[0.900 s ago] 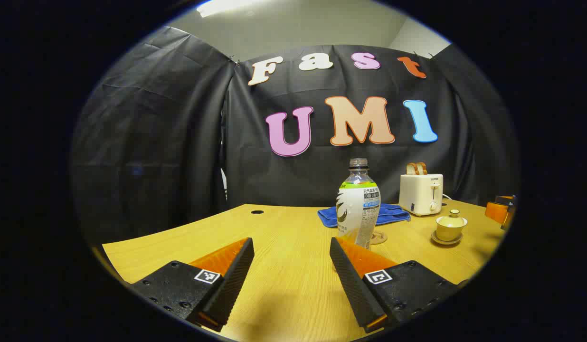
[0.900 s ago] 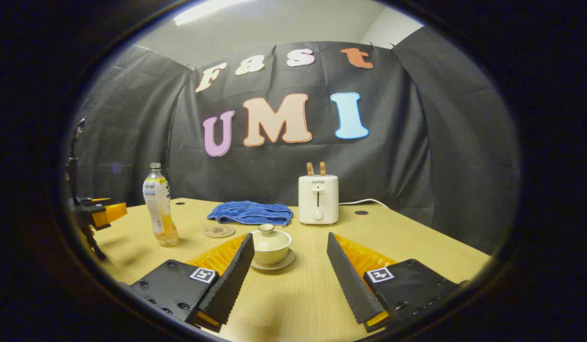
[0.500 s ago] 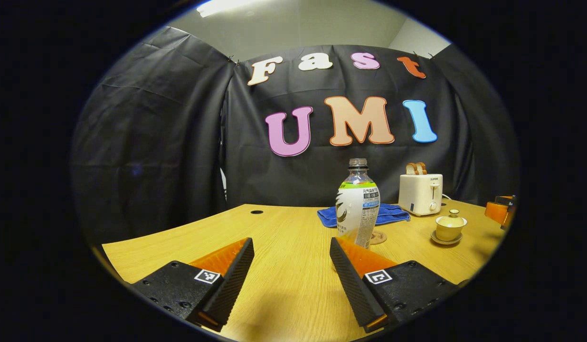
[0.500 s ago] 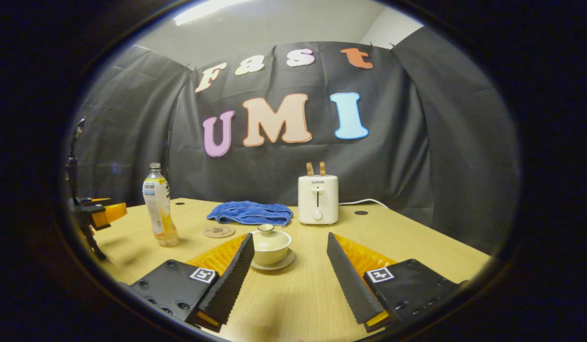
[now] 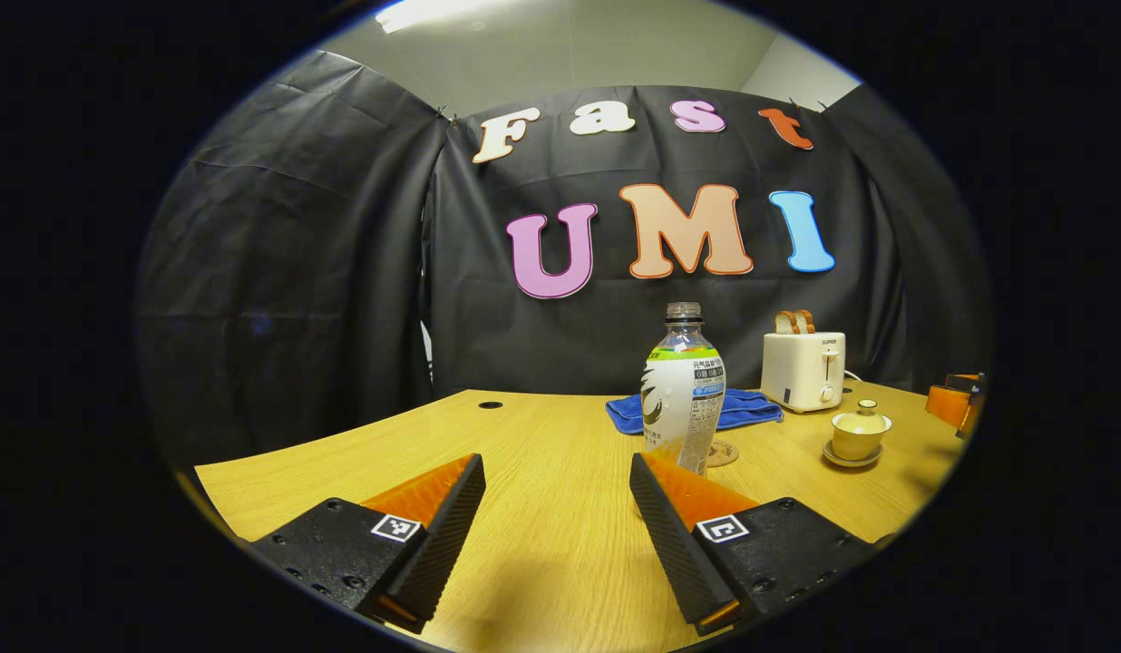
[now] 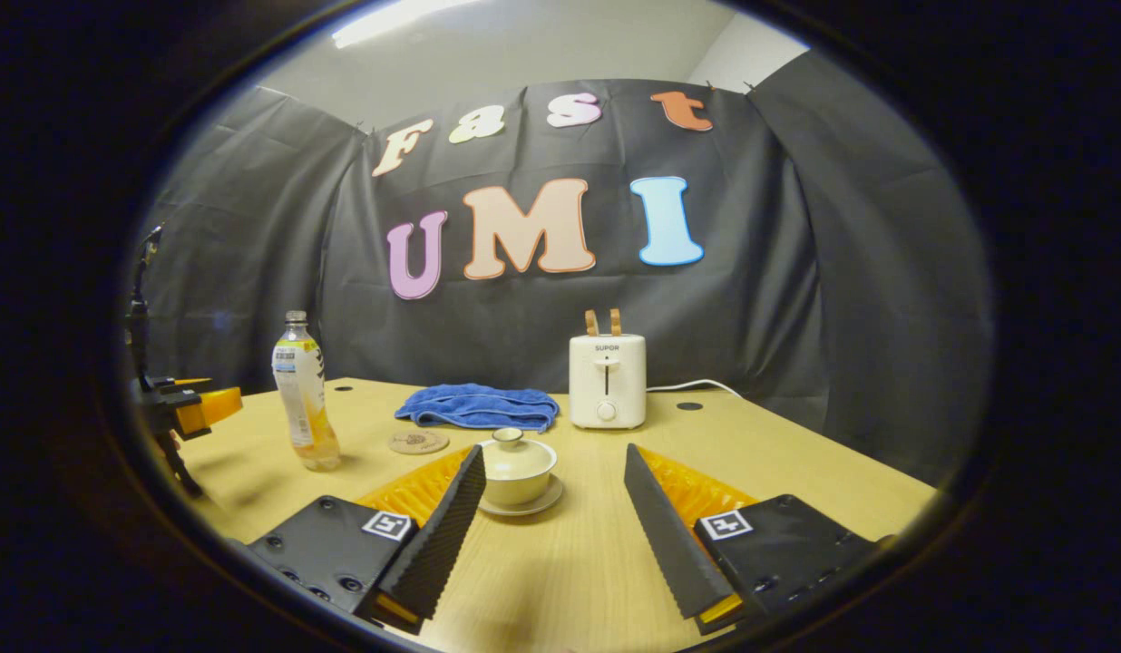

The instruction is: Open the teacup lid with one hand, grasp the water bottle and pour water into the teacup with the other hand; after pouring, place the water bottle on the coaster and then close the teacup lid.

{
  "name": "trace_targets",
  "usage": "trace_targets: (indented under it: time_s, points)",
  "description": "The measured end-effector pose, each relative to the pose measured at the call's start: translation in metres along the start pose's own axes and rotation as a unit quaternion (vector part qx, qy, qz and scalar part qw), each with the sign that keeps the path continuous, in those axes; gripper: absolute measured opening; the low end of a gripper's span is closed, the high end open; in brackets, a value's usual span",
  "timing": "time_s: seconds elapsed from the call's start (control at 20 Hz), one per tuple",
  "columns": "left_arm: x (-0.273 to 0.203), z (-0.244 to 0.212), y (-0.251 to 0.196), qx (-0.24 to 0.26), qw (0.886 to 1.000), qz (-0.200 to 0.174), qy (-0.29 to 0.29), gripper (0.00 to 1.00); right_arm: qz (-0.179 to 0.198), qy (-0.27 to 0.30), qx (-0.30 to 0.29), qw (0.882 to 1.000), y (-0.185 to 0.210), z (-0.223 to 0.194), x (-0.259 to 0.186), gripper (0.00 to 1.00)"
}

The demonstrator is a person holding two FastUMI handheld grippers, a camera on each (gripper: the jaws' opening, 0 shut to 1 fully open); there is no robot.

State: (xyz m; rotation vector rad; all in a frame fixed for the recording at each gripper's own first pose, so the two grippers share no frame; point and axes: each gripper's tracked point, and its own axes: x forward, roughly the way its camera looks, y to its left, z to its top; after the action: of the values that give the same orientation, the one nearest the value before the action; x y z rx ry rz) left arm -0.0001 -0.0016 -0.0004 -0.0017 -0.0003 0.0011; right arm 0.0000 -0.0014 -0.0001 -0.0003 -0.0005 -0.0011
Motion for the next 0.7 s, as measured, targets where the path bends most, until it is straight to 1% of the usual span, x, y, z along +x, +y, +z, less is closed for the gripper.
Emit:
trace_targets:
  time_s: [0.5, 0.7]
  points:
    - [-0.0008, 0.0003, -0.0006, 0.0, 1.0, 0.0, 0.0, 0.94, 0.0, 0.0, 0.0, 1.0, -0.0001, 0.0001, 0.0006, 1.0]
    - [-0.001, 0.0014, -0.0012, 0.0, 1.0, 0.0, 0.0, 0.94, 0.008, 0.001, 0.0, 1.0, 0.0026, -0.0004, 0.0017, 1.0]
